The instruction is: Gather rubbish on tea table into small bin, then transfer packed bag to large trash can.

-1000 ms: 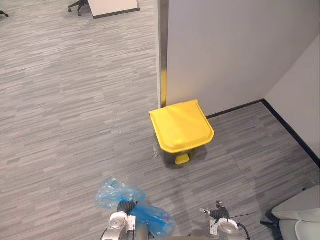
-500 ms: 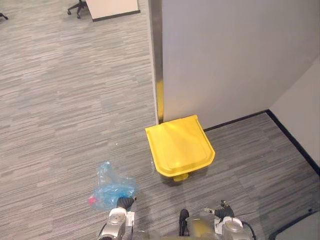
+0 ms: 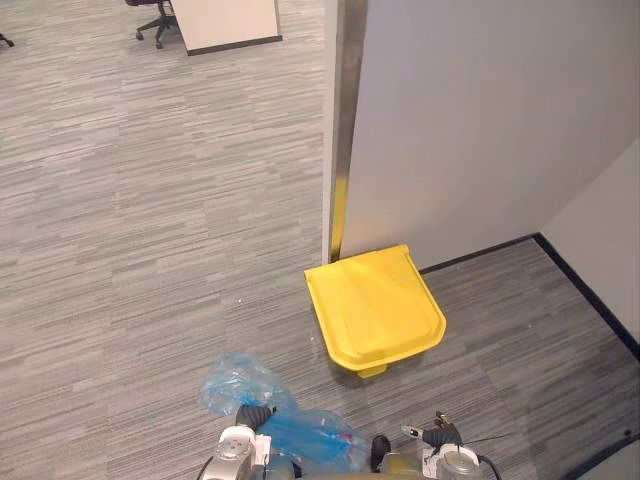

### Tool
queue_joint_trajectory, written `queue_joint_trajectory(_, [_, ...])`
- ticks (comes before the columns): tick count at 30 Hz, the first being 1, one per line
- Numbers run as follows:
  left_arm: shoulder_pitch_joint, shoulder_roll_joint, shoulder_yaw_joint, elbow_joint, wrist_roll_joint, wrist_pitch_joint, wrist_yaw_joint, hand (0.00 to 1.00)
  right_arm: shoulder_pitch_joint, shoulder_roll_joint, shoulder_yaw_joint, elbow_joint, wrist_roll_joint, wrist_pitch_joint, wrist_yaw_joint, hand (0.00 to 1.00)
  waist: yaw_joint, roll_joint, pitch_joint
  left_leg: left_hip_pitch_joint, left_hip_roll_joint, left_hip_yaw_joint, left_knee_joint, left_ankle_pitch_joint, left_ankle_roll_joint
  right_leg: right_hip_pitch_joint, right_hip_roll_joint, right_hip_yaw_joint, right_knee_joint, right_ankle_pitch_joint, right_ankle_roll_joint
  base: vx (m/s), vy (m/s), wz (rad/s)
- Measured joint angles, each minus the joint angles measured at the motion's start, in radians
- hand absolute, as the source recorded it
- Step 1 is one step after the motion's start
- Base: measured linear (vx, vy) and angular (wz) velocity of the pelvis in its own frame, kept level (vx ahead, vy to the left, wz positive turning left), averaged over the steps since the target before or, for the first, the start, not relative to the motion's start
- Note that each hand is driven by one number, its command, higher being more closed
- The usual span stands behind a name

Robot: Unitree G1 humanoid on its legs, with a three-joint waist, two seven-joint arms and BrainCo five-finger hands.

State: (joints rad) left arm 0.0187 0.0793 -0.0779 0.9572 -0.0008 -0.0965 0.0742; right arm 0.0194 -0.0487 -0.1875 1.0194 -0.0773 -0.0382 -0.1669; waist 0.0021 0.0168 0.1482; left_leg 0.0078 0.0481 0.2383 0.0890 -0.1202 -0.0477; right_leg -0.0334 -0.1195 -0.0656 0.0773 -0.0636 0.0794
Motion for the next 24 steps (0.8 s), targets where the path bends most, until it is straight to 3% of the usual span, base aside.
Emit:
queue_joint_trajectory(4, [0.003, 0.014, 0.002, 0.009, 0.0, 0.001, 0.007, 1.0, -0.009, -0.003, 0.0, 0.0, -0.001, 0.0, -0.001, 0.0, -0.001, -0.001, 0.0, 0.012, -0.002, 0.02, -0.015, -0.001, 0.0, -0.006, 0.003, 0.024, -0.005, 0.001, 0.0, 0.05, 0.025, -0.17])
queue_joint_trajectory(7, [0.005, 0.033, 0.003, 0.007, 0.0, 0.001, 0.009, 1.0, -0.034, -0.003, 0.004, 0.0, -0.002, 0.0, -0.001, 0.0, 0.002, -0.005, 0.004, 0.01, -0.005, 0.036, -0.002, -0.015, 0.011, -0.055, 0.001, 0.057, 0.073, -0.026, 0.008, 0.03, 0.023, -0.33])
queue_joint_trajectory(10, [0.0, 0.04, 0.003, 0.006, 0.0, -0.001, 0.009, 1.0, -0.04, -0.003, 0.004, 0.001, -0.002, 0.0, -0.001, 0.0, 0.0, -0.007, 0.016, 0.041, -0.004, 0.051, 0.054, -0.069, 0.024, -0.118, -0.005, 0.079, 0.292, -0.068, 0.025, 0.0, 0.041, -0.23])
queue_joint_trajectory(11, [-0.011, 0.039, 0.007, 0.004, 0.0, -0.002, 0.01, 1.0, -0.044, 0.0, 0.004, 0.001, -0.002, 0.0, -0.001, 0.0, -0.002, -0.008, 0.036, 0.078, 0.003, 0.045, 0.057, -0.098, 0.044, -0.173, -0.01, 0.067, 0.431, -0.079, 0.027, -0.05, 0.029, -0.09])
queue_joint_trajectory(12, [-0.009, 0.037, 0.013, 0.004, 0.0, -0.003, 0.01, 1.0, -0.049, 0.008, -0.001, -0.005, 0.0, -0.003, -0.001, 0.0, -0.004, -0.007, 0.042, 0.086, 0.001, 0.043, 0.064, -0.111, 0.046, -0.197, -0.015, 0.055, 0.483, -0.1, 0.024, -0.04, 0.034, -0.11])
queue_joint_trajectory(14, [-0.013, 0.044, 0.022, 0.006, -0.001, -0.002, 0.016, 1.0, -0.057, 0.008, 0.005, -0.004, -0.001, -0.002, 0.0, 0.0, -0.001, -0.029, 0.052, 0.093, 0.004, 0.041, 0.098, -0.142, 0.052, -0.245, -0.014, 0.015, 0.456, -0.12, 0.016, 0.03, 0.012, 0.0])
queue_joint_trajectory(17, [-0.014, 0.044, 0.023, 0.014, 0.0, -0.001, 0.023, 1.0, -0.068, 0.009, 0.004, -0.025, -0.001, -0.001, -0.002, 0.0, -0.001, -0.04, 0.076, 0.099, 0.026, 0.038, 0.156, -0.19, 0.039, -0.297, 0.007, -0.067, 0.209, 0.002, 0.007, 0.2, -0.035, 0.1])
queue_joint_trajectory(18, [-0.009, 0.035, 0.031, 0.015, 0.0, -0.002, 0.024, 1.0, -0.062, 0.007, 0.004, -0.023, -0.005, 0.005, -0.006, 0.0, 0.009, -0.049, 0.08, 0.102, 0.034, 0.035, 0.21, -0.223, -0.007, -0.224, 0.006, -0.098, 0.137, 0.129, -0.023, 0.3, -0.084, -0.05])
queue_joint_trajectory(19, [-0.014, 0.028, 0.039, 0.016, 0.0, -0.002, 0.022, 1.0, -0.066, 0.008, 0.005, -0.024, -0.01, 0.009, -0.007, 0.0, 0.012, -0.046, 0.086, 0.098, 0.047, 0.036, 0.234, -0.233, -0.019, -0.22, 0.009, -0.093, 0.146, 0.166, -0.06, 0.34, -0.101, -0.08])
queue_joint_trajectory(20, [-0.027, 0.009, 0.053, 0.016, 0.0, -0.002, 0.021, 1.0, -0.083, 0.01, 0.005, -0.027, -0.014, 0.01, -0.009, 0.0, 0.013, -0.023, 0.106, 0.095, 0.062, 0.031, 0.262, -0.233, -0.021, -0.228, 0.014, -0.099, 0.18, 0.161, -0.069, 0.2, -0.057, 0.0])
queue_joint_trajectory(21, [-0.031, 0.001, 0.055, 0.016, 0.0, -0.002, 0.021, 1.0, -0.085, 0.01, 0.005, -0.028, -0.017, 0.011, -0.009, 0.0, 0.011, -0.018, 0.11, 0.096, 0.064, 0.026, 0.269, -0.232, -0.022, -0.23, 0.015, -0.099, 0.196, 0.146, -0.072, 0.23, -0.068, 0.06])
queue_joint_trajectory(24, [-0.056, -0.039, 0.057, 0.008, 0.004, -0.005, 0.01, 1.0, -0.077, 0.01, 0.005, -0.069, -0.035, 0.014, -0.008, 0.0, 0.01, -0.002, 0.114, 0.119, 0.066, -0.01, 0.281, -0.222, -0.037, -0.234, 0.003, -0.101, 0.312, 0.033, -0.068, 0.18, -0.079, 0.17])
